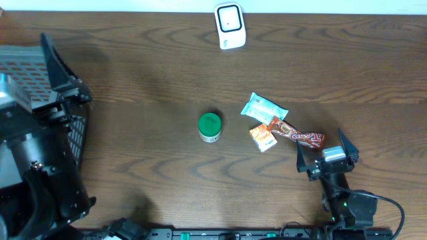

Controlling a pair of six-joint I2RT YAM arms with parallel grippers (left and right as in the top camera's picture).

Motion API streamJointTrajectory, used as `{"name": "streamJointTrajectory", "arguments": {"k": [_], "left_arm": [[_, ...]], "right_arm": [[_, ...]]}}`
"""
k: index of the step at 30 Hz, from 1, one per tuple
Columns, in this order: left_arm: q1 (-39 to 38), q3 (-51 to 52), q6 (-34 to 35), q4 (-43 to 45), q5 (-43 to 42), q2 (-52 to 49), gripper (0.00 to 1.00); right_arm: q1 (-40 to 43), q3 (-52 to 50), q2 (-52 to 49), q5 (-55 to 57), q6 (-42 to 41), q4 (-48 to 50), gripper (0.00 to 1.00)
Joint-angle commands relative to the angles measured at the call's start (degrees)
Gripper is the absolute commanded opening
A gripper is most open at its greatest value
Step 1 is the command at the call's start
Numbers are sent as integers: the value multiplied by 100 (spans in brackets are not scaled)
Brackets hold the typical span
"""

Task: Scan the item barcode
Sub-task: 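Release the snack bar and retract the left arm to the basket, then move the right gripper to the orange tissue pack and grasp it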

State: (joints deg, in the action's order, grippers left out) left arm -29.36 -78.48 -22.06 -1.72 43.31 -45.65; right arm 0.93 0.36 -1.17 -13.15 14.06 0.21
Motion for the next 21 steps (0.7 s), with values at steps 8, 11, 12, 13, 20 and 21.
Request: {"name": "streamJointTrajectory", "arguments": {"k": [8,11,12,13,20,21], "left_arm": [[20,20,-511,-258,1034,-133,85],[20,83,-511,-286,1032,-133,85],[20,103,-509,-293,1027,-133,85],[20,107,-507,-293,1027,-131,85],[20,114,-446,-295,990,-72,85],[20,114,-420,-295,990,-44,85]], "right_arm": [[-17,719,-651,-997,-1742,55,99],[-22,1504,-1458,-1021,-1694,-785,99],[-22,1832,-1801,-977,-1663,-1021,99],[-22,2199,-2170,-960,-1663,-1274,99],[-24,5523,-5213,-1257,-1720,-4577,99],[-22,5890,-5565,-1412,-1731,-4994,99]]}}
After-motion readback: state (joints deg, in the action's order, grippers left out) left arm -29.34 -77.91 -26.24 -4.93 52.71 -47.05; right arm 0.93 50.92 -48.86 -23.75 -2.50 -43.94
